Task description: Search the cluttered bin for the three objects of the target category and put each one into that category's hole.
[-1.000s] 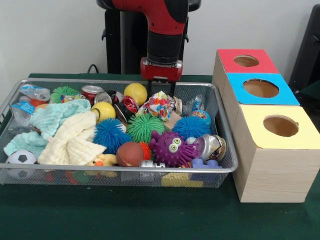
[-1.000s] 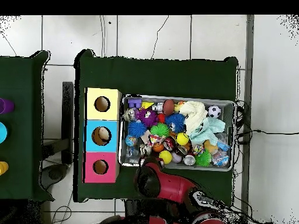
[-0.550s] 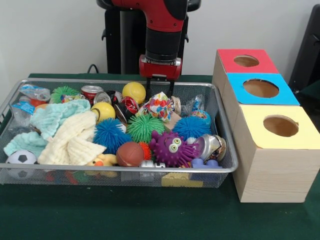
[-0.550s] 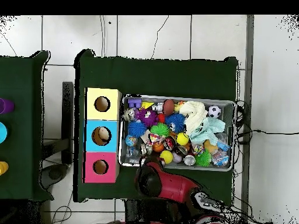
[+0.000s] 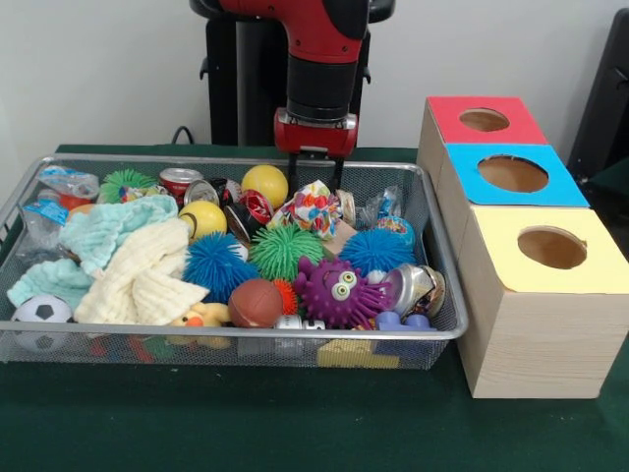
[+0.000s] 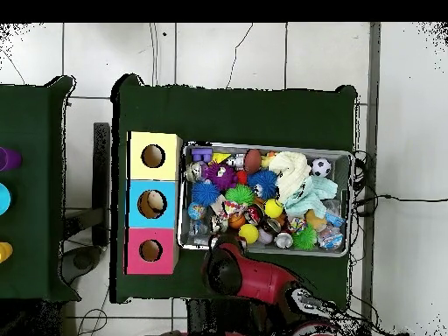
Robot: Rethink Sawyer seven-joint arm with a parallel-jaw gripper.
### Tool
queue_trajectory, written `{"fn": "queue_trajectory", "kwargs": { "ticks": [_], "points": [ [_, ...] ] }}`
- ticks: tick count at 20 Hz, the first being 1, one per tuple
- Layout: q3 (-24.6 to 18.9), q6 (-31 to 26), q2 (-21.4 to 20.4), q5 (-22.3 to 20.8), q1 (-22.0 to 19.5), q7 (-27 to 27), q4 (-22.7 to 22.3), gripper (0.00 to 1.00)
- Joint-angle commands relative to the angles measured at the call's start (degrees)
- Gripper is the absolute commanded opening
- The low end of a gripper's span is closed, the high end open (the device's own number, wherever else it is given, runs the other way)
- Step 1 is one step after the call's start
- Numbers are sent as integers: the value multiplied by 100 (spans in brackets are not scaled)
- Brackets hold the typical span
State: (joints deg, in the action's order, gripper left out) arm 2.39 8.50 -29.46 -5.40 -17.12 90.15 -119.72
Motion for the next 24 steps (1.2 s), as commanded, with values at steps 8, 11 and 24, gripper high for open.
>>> {"fn": "queue_trajectory", "kwargs": {
  "ticks": [8, 11, 24],
  "points": [
    [-352, -947, -280, 580, 183, 973, 745, 100],
    [-308, -1074, -250, 598, 228, 902, 886, 100],
    [-214, -1681, -458, 658, 313, 818, 1188, 100]
  ]
}}
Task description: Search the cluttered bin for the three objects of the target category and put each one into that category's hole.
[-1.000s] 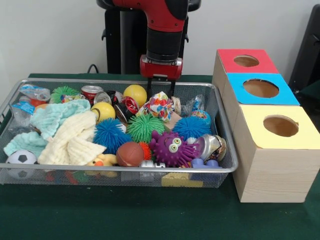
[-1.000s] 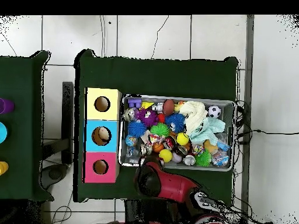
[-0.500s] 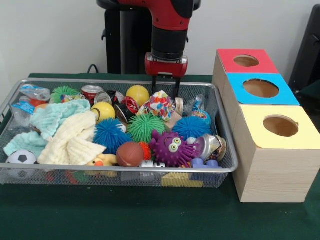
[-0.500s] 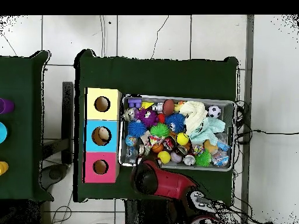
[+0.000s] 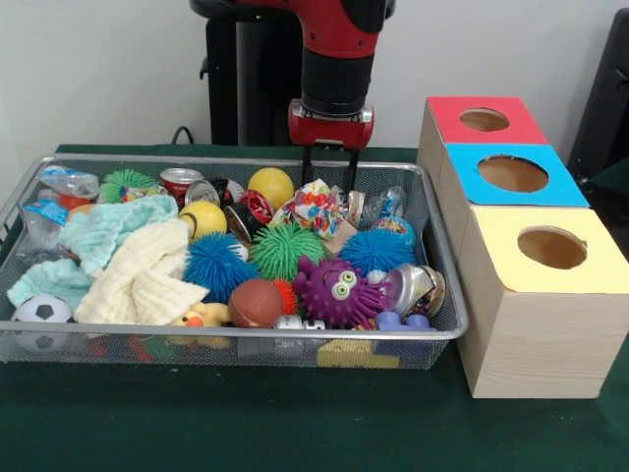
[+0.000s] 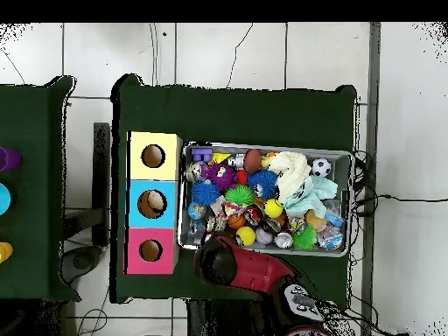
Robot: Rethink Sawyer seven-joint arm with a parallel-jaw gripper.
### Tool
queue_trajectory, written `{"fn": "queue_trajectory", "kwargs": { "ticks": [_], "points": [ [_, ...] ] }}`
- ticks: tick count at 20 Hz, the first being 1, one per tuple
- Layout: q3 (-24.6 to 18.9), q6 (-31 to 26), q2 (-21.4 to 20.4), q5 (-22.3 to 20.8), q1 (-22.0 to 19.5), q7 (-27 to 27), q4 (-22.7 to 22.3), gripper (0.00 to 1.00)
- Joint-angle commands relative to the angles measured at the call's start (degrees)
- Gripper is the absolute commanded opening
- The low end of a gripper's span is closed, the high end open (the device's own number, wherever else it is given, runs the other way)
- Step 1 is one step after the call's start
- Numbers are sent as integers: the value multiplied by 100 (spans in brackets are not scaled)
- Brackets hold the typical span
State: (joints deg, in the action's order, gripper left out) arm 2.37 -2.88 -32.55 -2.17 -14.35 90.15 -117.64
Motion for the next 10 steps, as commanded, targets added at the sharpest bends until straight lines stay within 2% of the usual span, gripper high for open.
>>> {"fn": "queue_trajectory", "kwargs": {
  "ticks": [1, 10],
  "points": [
    [-210, -517, -145, 317, 35, 833, 949, 100],
    [-218, -691, -241, 267, 4, 832, 1019, 100]
  ]
}}
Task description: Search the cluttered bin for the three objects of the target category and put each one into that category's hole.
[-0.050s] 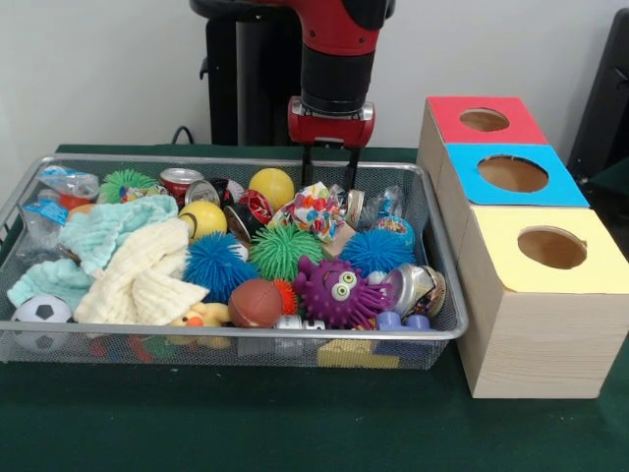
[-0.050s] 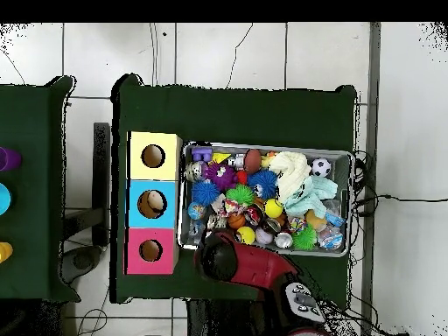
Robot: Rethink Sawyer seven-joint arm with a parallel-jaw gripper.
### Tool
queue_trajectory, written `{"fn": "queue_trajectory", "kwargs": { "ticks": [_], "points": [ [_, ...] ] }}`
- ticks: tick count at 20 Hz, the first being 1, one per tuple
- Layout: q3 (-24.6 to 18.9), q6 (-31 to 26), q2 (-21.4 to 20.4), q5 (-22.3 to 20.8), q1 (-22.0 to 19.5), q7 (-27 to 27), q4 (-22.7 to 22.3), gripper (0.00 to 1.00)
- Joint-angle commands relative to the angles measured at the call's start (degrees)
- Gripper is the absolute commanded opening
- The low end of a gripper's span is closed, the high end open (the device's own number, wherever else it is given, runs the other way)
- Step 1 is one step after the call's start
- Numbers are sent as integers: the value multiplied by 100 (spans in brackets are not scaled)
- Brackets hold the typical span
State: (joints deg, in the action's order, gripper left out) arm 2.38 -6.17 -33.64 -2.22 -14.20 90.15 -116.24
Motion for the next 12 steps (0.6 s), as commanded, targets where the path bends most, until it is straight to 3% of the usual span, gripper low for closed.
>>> {"fn": "queue_trajectory", "kwargs": {
  "ticks": [1, 12],
  "points": [
    [-220, -394, -147, 266, -10, 828, 876, 100],
    [-259, -661, -241, 258, -47, 823, 888, 100]
  ]
}}
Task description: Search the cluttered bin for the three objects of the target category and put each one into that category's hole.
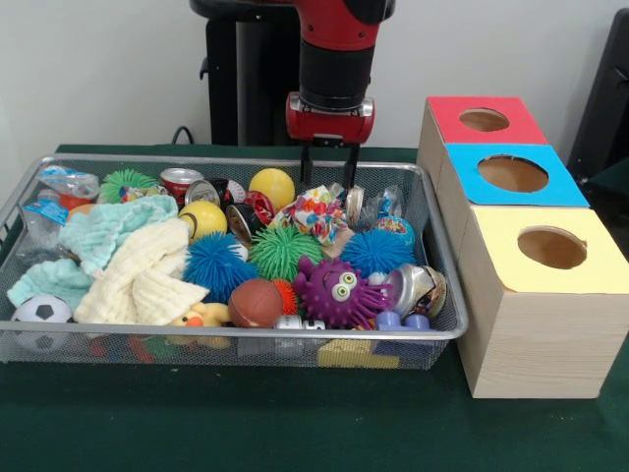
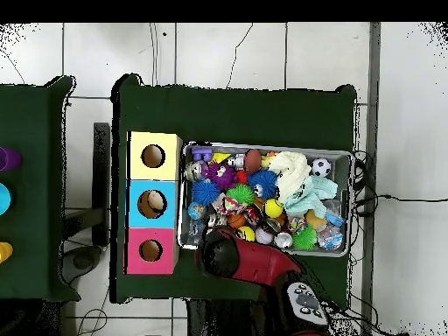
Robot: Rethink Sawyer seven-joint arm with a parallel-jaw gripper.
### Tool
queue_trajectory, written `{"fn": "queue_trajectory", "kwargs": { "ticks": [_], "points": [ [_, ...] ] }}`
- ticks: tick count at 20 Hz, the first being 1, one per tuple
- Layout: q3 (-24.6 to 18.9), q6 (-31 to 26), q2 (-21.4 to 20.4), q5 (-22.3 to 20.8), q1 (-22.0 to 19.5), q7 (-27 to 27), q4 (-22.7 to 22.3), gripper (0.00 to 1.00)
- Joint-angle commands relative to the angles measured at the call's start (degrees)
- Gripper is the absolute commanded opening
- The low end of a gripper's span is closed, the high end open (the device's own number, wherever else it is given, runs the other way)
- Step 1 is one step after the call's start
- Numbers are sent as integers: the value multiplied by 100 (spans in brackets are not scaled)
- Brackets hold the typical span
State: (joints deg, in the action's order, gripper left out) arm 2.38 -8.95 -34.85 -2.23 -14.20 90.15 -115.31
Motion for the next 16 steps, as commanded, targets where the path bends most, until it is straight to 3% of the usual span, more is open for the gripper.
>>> {"fn": "queue_trajectory", "kwargs": {
  "ticks": [1, 16],
  "points": [
    [-261, -436, -137, 271, -47, 825, 805, 100],
    [-233, -706, -270, 257, -69, 796, 903, 100]
  ]
}}
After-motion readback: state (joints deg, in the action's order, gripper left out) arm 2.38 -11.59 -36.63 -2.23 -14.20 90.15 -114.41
